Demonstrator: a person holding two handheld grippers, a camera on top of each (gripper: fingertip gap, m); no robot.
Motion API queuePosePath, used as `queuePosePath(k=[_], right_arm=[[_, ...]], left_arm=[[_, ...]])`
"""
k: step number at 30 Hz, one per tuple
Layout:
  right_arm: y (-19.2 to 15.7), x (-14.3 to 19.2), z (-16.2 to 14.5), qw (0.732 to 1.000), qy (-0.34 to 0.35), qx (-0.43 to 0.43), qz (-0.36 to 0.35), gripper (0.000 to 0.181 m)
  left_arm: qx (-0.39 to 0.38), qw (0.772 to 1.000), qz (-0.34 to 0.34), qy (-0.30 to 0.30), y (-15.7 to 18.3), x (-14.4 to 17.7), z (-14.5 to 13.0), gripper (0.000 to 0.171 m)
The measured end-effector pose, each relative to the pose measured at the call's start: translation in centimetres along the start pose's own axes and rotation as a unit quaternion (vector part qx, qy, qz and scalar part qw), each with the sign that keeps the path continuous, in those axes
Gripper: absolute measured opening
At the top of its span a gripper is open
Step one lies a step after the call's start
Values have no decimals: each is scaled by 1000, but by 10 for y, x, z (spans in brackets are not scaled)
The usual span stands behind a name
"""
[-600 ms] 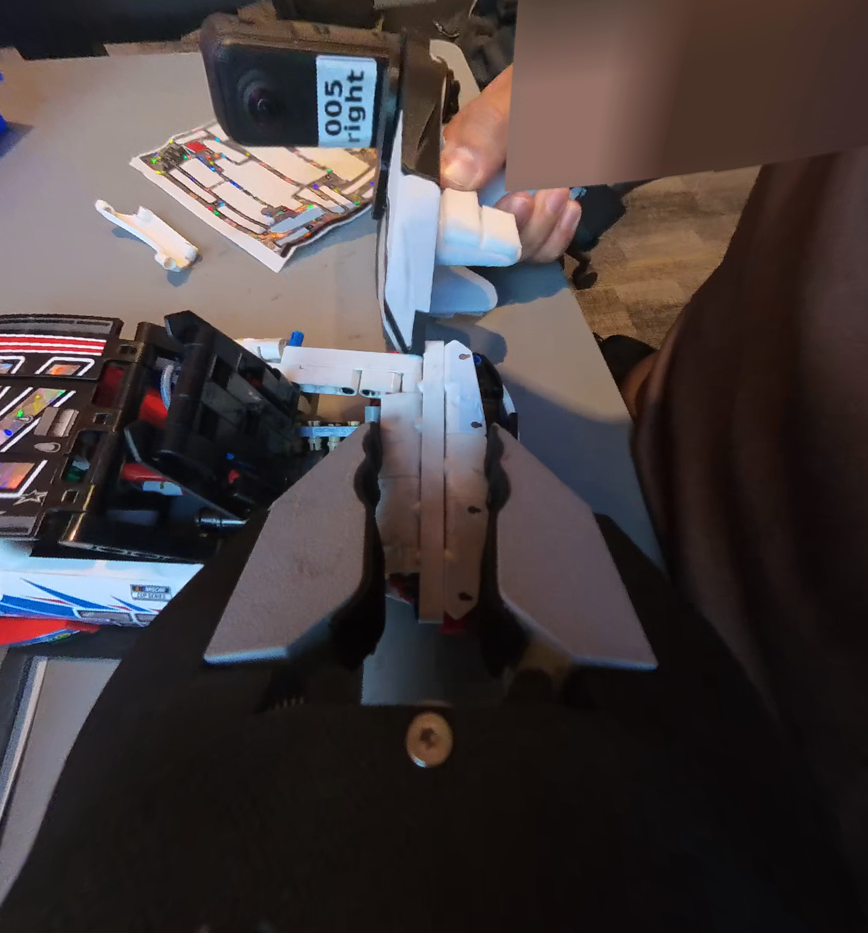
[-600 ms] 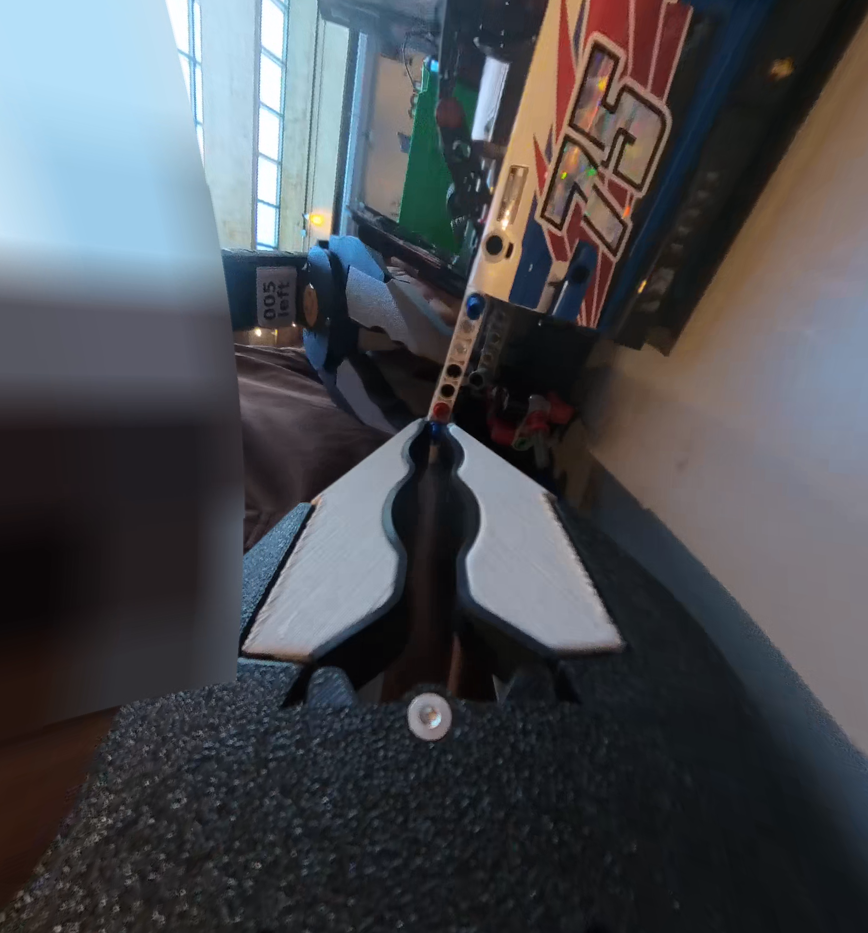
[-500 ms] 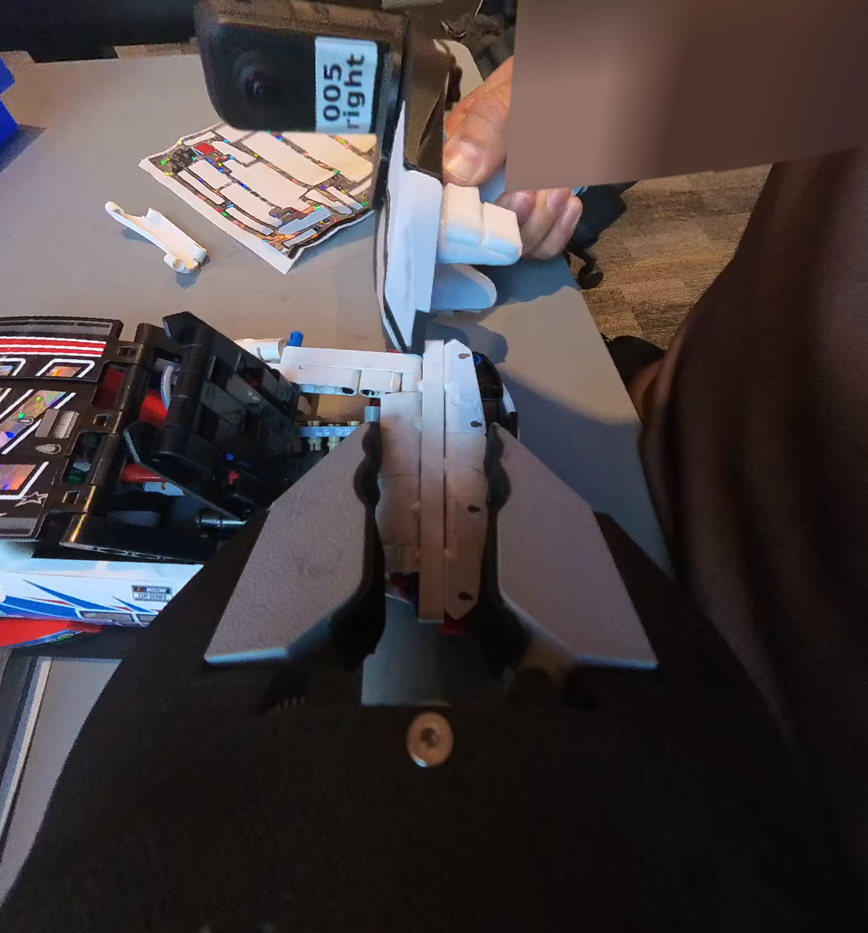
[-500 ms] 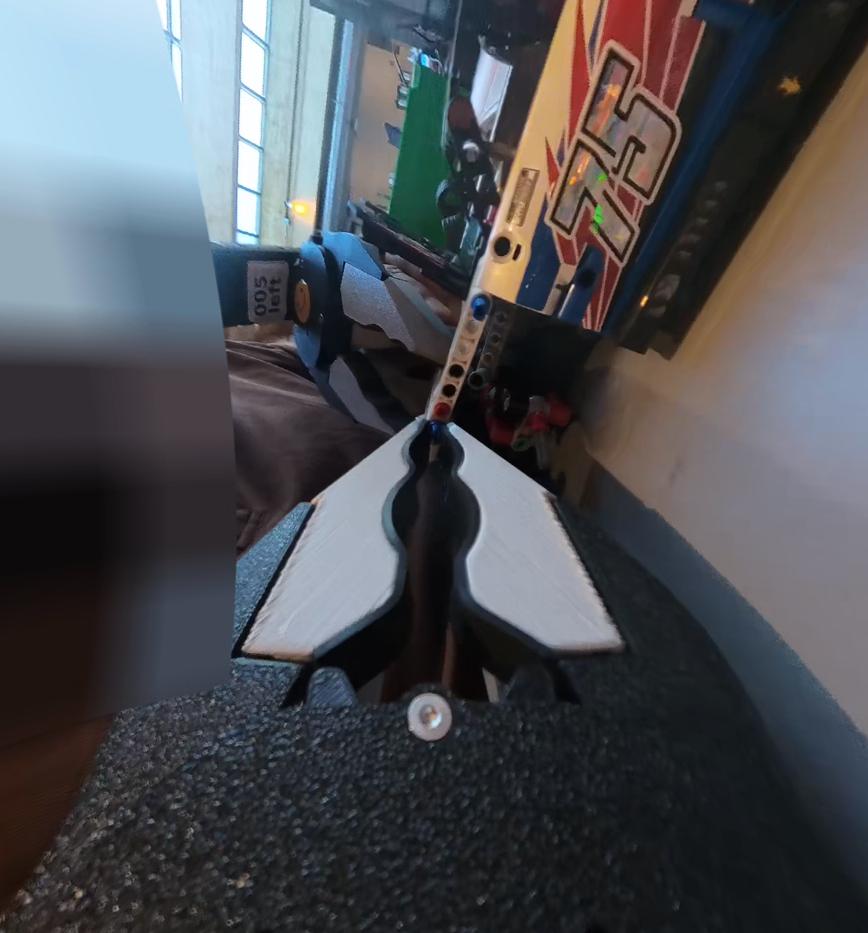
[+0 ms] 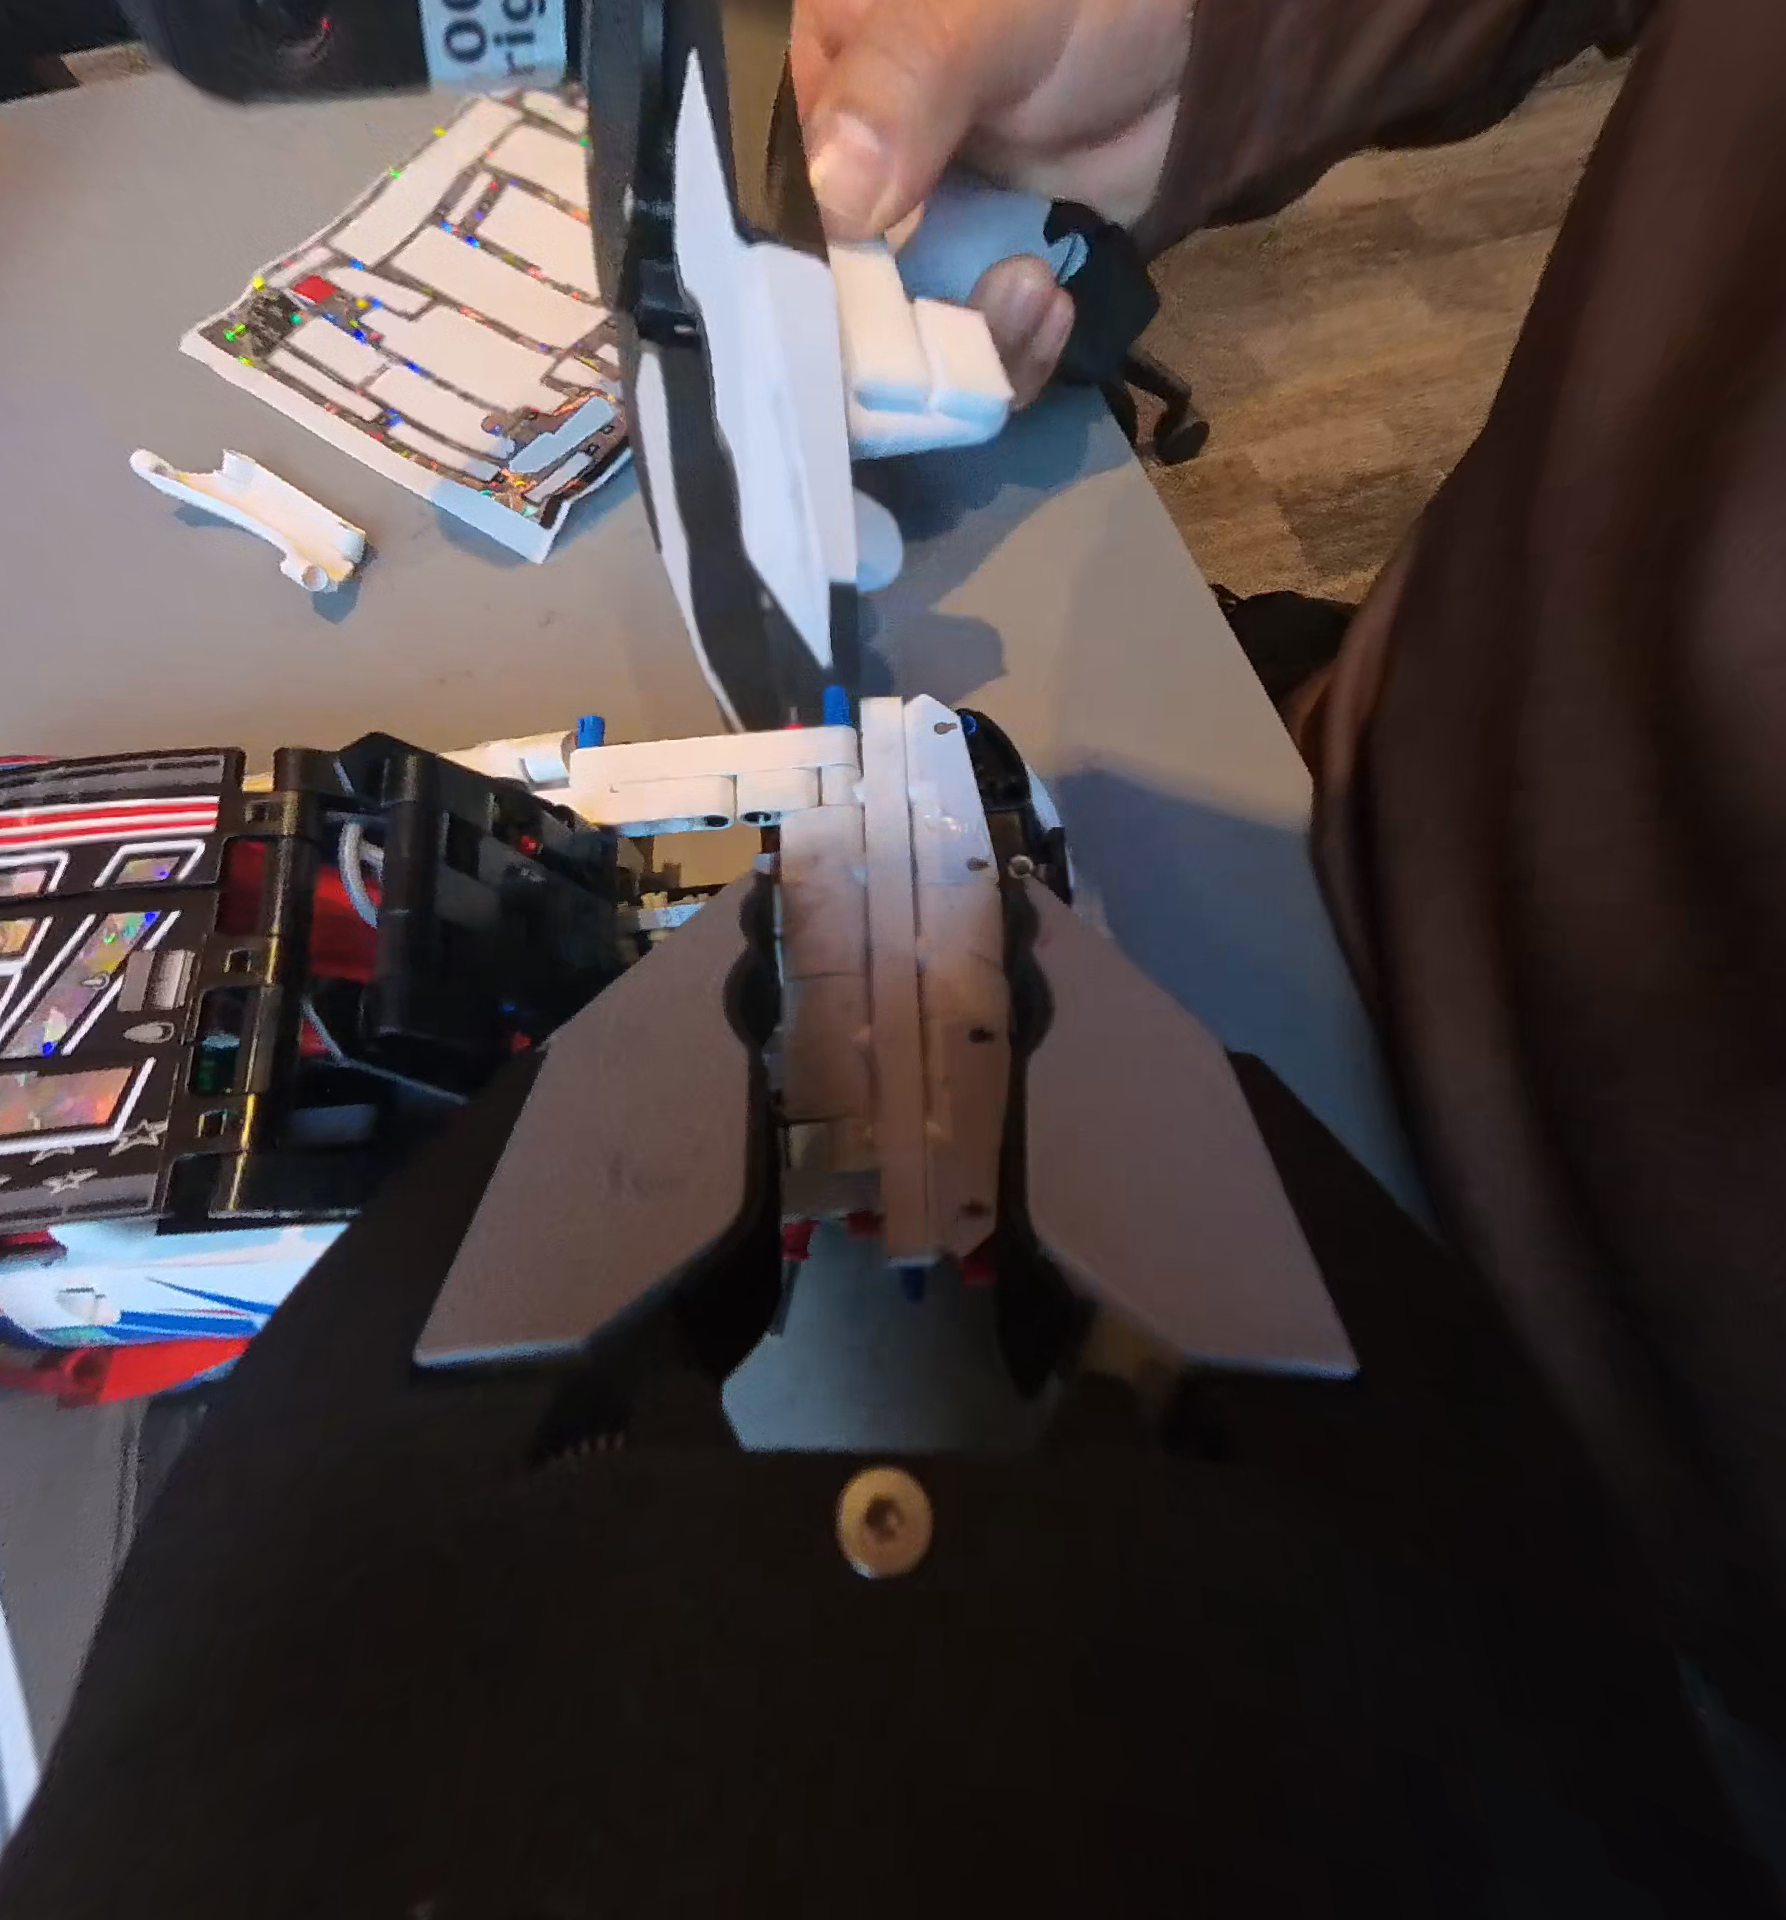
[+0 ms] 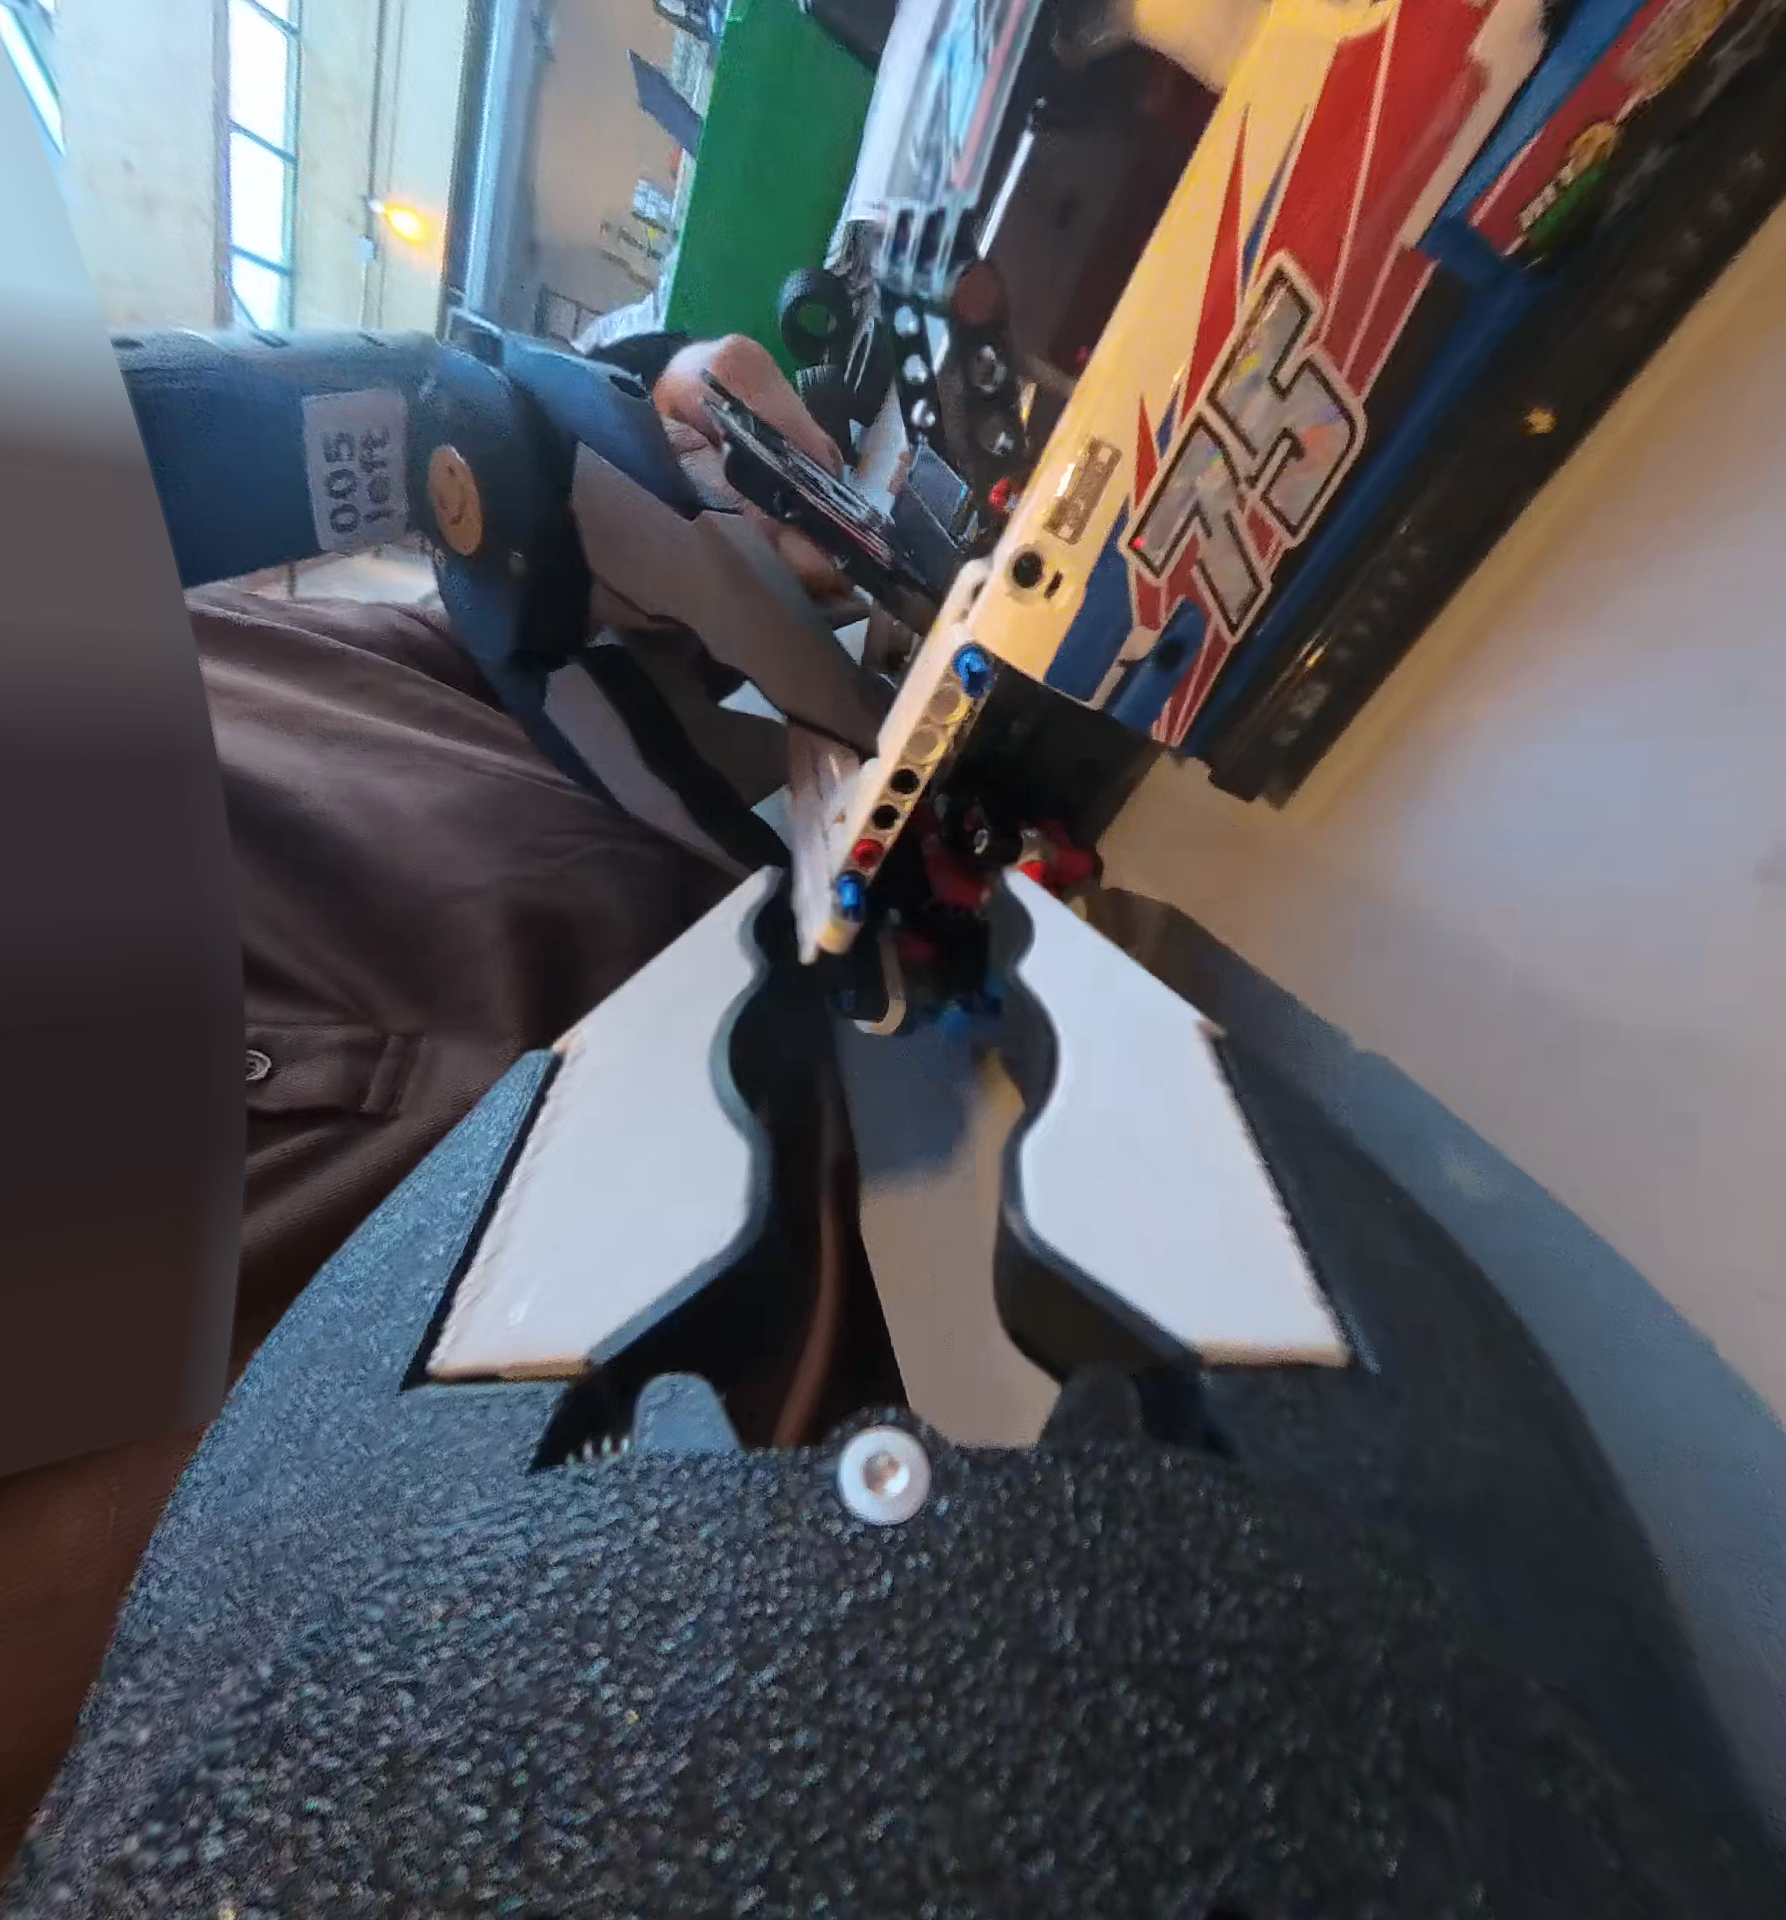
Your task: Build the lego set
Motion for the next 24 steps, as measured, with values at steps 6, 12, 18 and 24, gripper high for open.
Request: queuePosePath(k=[6, 12, 18, 24], right_arm=[[-6, 10, -8, 999, 24, 22, -10, 35], [-5, 18, -10, 997, 58, 37, -37, 37], [5, 3, -16, 997, 33, 32, -60, 41], [-7, 8, -15, 989, 77, 73, -105, 48]], left_arm=[[69, 994, 24, 78, -6, 29, 2, 57], [150, 983, 88, 64, -15, 49, -31, 60], [223, 970, 57, 71, -5, 43, -62, 60], [240, 968, 49, 59, 5, 38, -81, 65]])
Point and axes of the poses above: each gripper's, where its closed fingertips meet, x back along the fingers, z out of its top, y = z × x across the jaws, the point moved 4 cm from there along x, back along the fingers, and after that the axes turned 15 degrees about -y, right-handed, at the moved point
